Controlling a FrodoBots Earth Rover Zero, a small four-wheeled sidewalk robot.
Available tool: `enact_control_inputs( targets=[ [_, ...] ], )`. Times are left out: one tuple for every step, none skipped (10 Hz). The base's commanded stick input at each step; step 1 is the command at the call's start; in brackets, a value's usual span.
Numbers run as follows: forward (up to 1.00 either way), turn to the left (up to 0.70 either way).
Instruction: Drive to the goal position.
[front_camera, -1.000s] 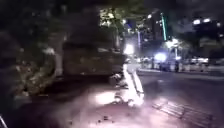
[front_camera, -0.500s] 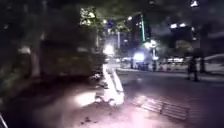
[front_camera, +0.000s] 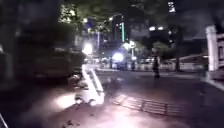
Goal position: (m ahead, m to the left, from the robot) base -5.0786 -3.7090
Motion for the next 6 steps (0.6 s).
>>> enact_control_inputs(
  targets=[
    [0.0,-0.45],
    [0.0,-0.45],
    [0.0,-0.45],
    [0.0,-0.45],
    [0.0,-0.45],
    [0.0,-0.45]
  ],
)
